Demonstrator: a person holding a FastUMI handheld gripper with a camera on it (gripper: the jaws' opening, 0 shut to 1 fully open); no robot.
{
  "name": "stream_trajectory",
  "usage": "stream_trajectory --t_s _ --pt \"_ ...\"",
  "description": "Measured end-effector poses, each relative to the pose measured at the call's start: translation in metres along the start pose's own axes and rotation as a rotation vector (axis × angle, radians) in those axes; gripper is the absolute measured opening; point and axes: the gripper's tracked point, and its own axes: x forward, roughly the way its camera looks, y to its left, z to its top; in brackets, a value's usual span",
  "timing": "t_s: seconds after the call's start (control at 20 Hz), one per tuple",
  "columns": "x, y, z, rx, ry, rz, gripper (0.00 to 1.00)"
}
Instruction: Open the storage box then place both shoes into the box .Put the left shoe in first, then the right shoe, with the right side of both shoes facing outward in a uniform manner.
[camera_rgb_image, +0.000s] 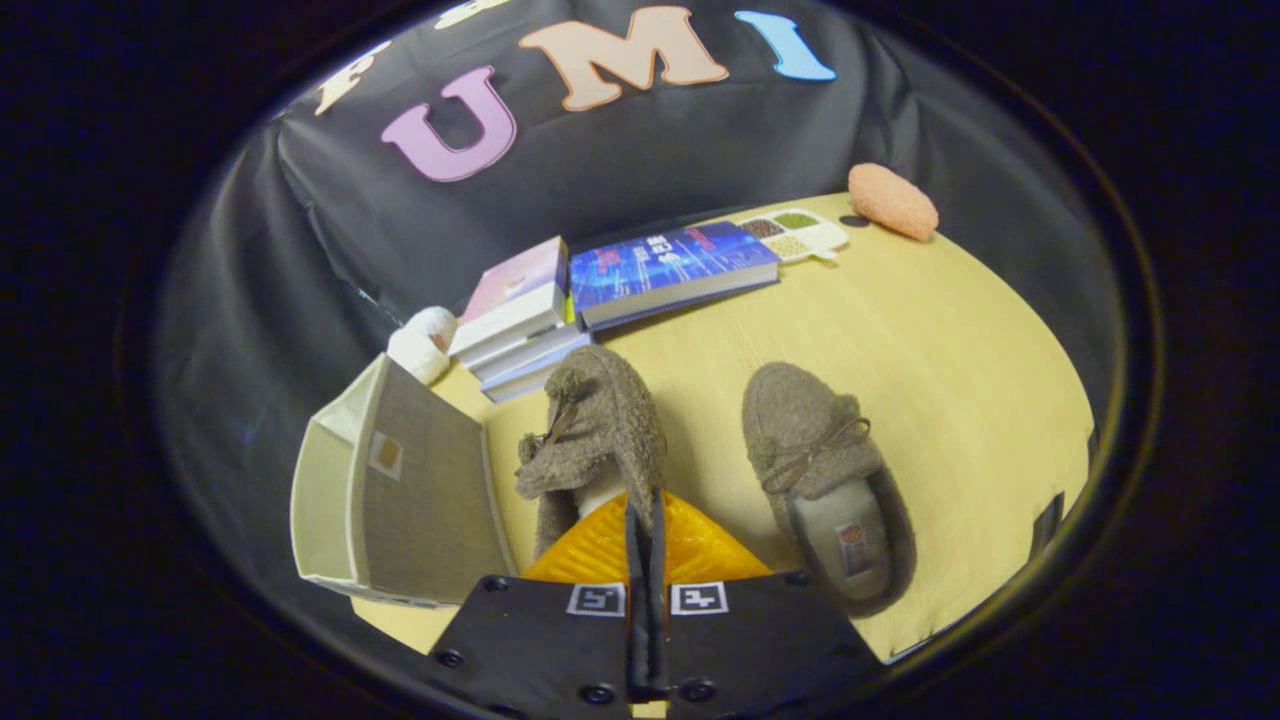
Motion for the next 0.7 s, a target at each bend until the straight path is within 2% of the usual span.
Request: stream_trajectory --t_s 0.2,0.4,0.55,0.7 --pt "-0.023 0.051 0.04 0.019 -0.076 0.061 0.03" --pt "-0.039 0.123 0.065 0.027 -0.126 0.156 0.03" --pt "-0.043 0.178 0.057 0.023 -0.114 0.227 0.03" --pt "-0.041 0.222 0.029 0.006 -0.068 0.272 0.03"
